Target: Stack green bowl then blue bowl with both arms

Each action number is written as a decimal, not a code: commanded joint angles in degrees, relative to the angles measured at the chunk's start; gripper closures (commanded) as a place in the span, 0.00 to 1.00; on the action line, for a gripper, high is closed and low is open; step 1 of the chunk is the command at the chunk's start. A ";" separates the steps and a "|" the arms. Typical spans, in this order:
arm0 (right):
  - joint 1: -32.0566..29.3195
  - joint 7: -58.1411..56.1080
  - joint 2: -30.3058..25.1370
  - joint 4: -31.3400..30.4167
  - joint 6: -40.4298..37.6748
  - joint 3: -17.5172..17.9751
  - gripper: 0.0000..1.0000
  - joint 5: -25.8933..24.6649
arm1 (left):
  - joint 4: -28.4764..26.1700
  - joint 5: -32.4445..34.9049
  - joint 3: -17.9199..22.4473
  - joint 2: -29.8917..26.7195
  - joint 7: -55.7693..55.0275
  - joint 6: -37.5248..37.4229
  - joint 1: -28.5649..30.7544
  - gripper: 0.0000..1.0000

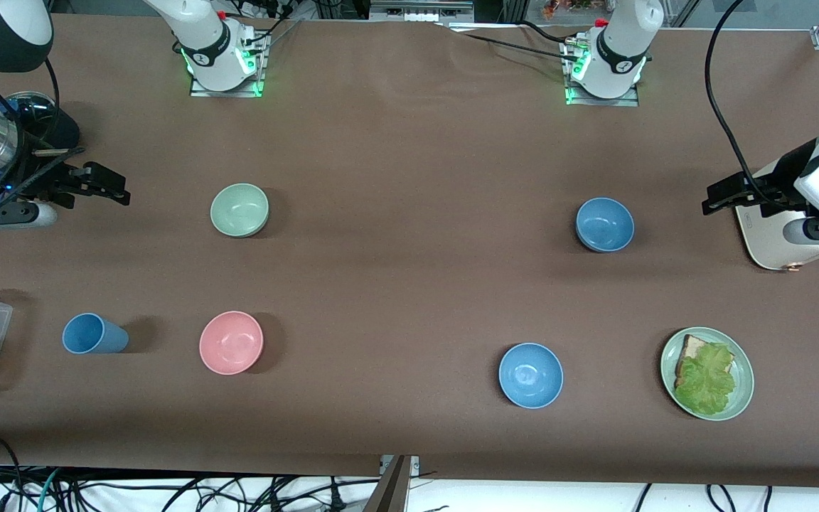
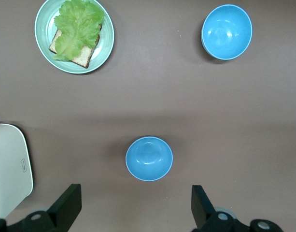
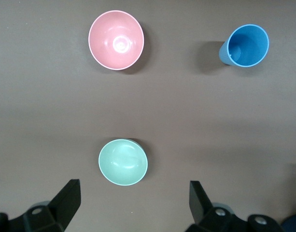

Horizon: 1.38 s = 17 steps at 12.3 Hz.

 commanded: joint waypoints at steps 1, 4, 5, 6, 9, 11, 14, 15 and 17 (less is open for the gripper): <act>-0.96 0.20 -0.29 1.99 -3.10 0.63 0.01 -0.11 | 2.01 0.80 0.04 0.93 0.22 -1.01 0.02 0.00; -0.96 0.74 -0.21 2.44 -4.25 0.55 0.01 0.24 | 2.01 0.89 0.04 0.93 0.22 -1.01 -0.33 0.00; -1.14 0.48 -0.03 2.52 -4.25 0.46 0.01 0.24 | 2.01 0.89 0.04 0.93 0.22 -1.01 -0.25 0.00; -1.23 0.12 -0.03 2.44 -4.25 0.28 0.01 0.24 | 2.01 0.89 0.04 0.93 0.22 -1.01 0.02 0.00; -1.23 -0.41 0.06 2.44 -4.25 0.11 0.01 0.15 | 2.01 0.97 0.04 0.93 0.22 -1.01 -0.07 0.00; -1.23 -0.41 0.14 2.44 -4.25 0.11 0.01 0.15 | 2.01 0.89 0.04 0.93 0.31 -1.01 0.02 0.00; -1.23 -0.41 0.14 2.35 -4.25 0.19 0.01 0.07 | 2.01 0.80 -0.05 0.93 0.22 -1.01 0.02 0.00; -1.23 -0.41 0.14 2.35 -4.25 0.19 0.01 0.07 | 2.01 0.80 0.04 0.93 0.22 -1.01 -0.07 0.00; -1.23 -0.41 0.14 2.26 -4.25 0.19 0.01 0.07 | 2.01 0.80 0.04 0.93 0.22 -1.01 -0.24 0.00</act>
